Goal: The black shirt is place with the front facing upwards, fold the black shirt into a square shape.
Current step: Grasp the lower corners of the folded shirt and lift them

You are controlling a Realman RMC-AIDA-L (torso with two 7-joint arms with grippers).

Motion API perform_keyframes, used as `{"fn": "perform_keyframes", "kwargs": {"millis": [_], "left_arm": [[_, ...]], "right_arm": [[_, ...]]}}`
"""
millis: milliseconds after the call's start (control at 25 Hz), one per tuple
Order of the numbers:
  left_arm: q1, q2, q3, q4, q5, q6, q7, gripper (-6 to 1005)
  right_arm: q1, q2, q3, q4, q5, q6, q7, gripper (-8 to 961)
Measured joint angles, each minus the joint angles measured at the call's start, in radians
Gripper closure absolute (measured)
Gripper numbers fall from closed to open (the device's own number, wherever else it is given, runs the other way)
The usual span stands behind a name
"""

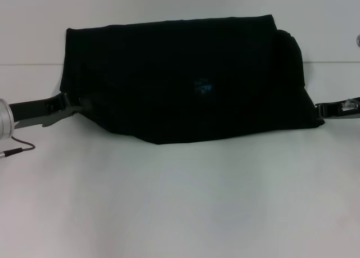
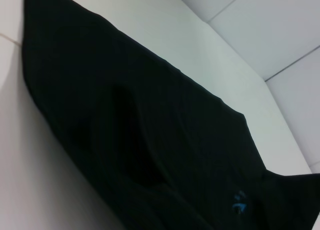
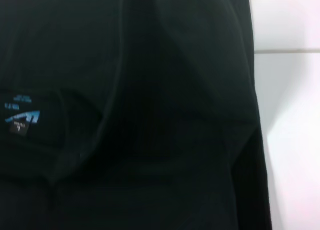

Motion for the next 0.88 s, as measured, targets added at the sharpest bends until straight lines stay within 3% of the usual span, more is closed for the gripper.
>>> {"fn": "perform_keyframes", "kwargs": {"millis": [200,360,480,880], "left_arm": [[0.008,0.02,0.003,0.015,0.008,0.092,0.021,1000],[0.023,0.052,0.006,0.034,0.022,0.211,0.032,1000],[0.029,0.072,0.005,0.042,0.067,0.288,0.028,1000],[0.109,0.08,-0.002,0.145,0.153,0.602,0.026,999]], "right_arm": [[-0.044,0.009,0.038,-0.11,0.011,-0.123,-0.011,941],[-0.122,0.021,0.045,-0.264,0.063,-0.292,-0.026,941],[-0.165,0.017,0.052,-0.325,0.088,-0.417,-0.035,941],[-0.285,-0.007,0.096,-0.413,0.088,-0.784,-0.051,941]]}}
